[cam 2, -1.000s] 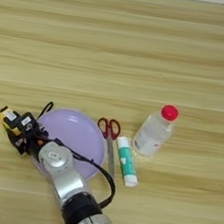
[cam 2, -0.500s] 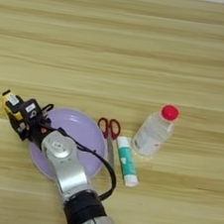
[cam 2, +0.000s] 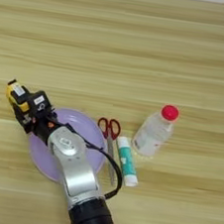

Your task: Move the objects on the table

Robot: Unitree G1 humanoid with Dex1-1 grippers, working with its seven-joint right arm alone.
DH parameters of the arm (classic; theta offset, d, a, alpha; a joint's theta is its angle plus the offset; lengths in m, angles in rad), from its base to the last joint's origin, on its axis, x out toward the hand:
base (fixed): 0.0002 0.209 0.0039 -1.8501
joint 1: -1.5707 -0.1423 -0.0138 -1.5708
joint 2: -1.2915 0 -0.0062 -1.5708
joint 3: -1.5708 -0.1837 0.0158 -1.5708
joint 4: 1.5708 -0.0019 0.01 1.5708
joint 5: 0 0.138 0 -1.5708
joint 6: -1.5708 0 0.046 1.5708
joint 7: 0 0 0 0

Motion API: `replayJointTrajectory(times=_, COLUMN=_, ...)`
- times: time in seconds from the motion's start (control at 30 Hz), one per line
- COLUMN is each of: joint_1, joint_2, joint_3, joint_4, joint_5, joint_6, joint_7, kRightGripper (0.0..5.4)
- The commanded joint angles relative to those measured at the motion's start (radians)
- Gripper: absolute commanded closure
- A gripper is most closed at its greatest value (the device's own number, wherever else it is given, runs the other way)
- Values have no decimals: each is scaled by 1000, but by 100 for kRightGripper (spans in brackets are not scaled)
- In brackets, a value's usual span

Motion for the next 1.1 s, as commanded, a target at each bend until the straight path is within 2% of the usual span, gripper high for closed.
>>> replayJointTrajectory(times=0.03, joint_1=-26, joint_2=-11, joint_3=-29, joint_4=-125, joint_5=32, joint_6=-3, joint_7=-4, kRightGripper=290)
replayJointTrajectory(times=0.37, joint_1=33, joint_2=-54, joint_3=-115, joint_4=-280, joint_5=114, joint_6=108, joint_7=-14, kRightGripper=290)
replayJointTrajectory(times=0.83, joint_1=152, joint_2=-101, joint_3=-157, joint_4=-333, joint_5=155, joint_6=175, joint_7=-6, kRightGripper=290)
replayJointTrajectory(times=1.1, joint_1=184, joint_2=-96, joint_3=-202, joint_4=-354, joint_5=231, joint_6=287, joint_7=-7, kRightGripper=290)
